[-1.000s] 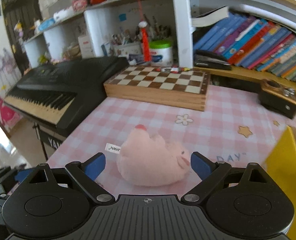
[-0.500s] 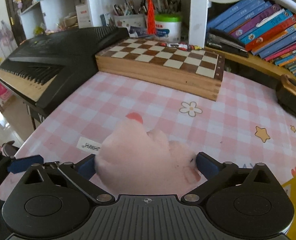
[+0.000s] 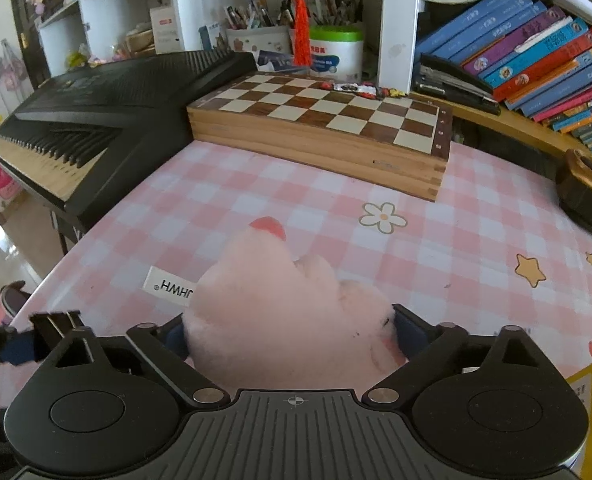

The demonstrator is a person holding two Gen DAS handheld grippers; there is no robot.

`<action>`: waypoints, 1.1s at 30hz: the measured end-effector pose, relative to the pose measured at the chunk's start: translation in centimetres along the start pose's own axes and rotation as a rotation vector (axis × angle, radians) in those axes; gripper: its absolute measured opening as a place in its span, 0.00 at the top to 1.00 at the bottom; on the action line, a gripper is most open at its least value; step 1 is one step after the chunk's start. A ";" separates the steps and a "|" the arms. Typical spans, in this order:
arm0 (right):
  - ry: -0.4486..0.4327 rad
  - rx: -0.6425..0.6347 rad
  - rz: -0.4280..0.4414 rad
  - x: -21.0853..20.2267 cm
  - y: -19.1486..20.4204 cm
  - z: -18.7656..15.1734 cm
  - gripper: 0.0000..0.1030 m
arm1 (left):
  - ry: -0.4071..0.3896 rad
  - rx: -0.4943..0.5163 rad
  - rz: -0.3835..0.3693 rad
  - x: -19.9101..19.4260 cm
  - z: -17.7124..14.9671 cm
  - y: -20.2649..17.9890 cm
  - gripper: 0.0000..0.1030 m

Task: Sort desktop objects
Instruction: 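Carry the binder clip and plush pig toward the yellow box with both tools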

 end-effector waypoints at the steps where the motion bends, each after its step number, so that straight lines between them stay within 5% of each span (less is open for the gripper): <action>1: -0.006 0.010 0.005 -0.3 -0.1 -0.1 0.10 | -0.010 -0.001 -0.005 -0.4 0.1 0.1 0.58; 9: -0.124 0.040 0.012 -5.4 0.1 -0.4 0.11 | -0.077 -0.014 -0.046 -4.3 0.5 0.4 0.58; 33: -0.179 0.199 0.017 -19.3 2.1 -9.4 0.11 | -0.178 -0.017 -0.225 -16.5 -4.1 0.8 0.58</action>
Point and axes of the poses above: each gripper's, at about its wrist camera, not at the fingertips, and x roughly the way its jaws point, y to its left, z to its top, the point moved 4 cm from there along x, roughly the way its jaws point, and after that the axes turned 9 degrees about x, right-handed, at the moved point
